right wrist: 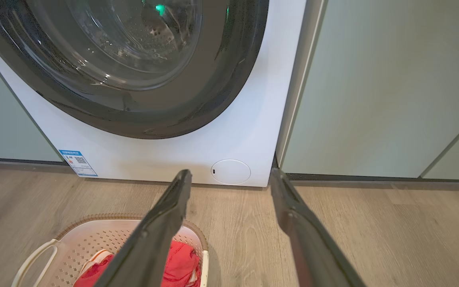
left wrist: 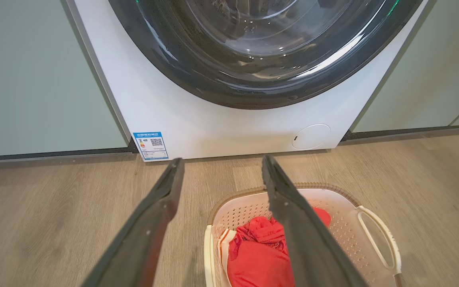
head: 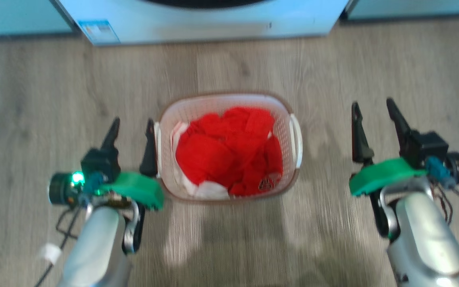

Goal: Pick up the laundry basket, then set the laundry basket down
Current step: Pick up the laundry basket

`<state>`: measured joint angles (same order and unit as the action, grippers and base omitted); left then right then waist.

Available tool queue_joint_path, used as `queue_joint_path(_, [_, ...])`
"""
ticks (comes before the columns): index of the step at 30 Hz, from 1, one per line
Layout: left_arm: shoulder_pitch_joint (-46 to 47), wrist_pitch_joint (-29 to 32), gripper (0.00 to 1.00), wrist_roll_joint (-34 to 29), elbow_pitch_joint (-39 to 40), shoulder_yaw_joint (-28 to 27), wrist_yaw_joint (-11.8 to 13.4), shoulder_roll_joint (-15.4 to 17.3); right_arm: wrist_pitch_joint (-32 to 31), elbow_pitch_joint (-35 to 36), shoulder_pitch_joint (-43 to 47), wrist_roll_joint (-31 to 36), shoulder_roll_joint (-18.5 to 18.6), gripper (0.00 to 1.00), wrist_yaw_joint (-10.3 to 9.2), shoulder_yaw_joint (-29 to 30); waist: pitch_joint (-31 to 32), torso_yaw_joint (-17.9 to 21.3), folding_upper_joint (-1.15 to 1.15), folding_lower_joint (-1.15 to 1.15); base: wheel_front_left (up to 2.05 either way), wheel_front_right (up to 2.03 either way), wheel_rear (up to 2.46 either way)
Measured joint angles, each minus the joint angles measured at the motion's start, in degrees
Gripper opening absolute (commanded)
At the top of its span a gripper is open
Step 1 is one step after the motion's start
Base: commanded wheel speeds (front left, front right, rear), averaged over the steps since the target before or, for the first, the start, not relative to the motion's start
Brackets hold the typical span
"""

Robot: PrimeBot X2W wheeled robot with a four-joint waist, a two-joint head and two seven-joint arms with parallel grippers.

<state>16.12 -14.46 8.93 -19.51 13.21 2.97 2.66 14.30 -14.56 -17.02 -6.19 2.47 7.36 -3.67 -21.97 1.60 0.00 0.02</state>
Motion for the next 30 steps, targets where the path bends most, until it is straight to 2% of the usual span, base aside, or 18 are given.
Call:
queue_joint_path(12, [14.2, -0.1, 1.0, 2.2, -11.5, -0.6, -0.5, -0.7, 0.0, -14.2, -13.6, -1.7, 0.2, 1.0, 0.0, -0.4, -15.6, -0.1, 0.0, -0.01, 0.0, 0.0, 0.0])
queue_joint_path(20, [16.8, -0.2, 1.0, 4.4, -17.1, 1.4, -0.7, -0.8, 0.0, -21.5, -17.8, -3.0, 0.5, 1.0, 0.0, -2.3, -20.0, -1.1, 0.0, -0.02, 0.0, 0.0, 0.0])
queue_joint_path(30, [19.9, -0.2, 1.0, 7.2, -23.1, 3.3, -0.9, -0.9, 0.0, -27.0, -22.1, -4.4, 0.9, 1.0, 0.0, -4.4, -24.1, -1.6, 0.0, -0.02, 0.0, 0.0, 0.0])
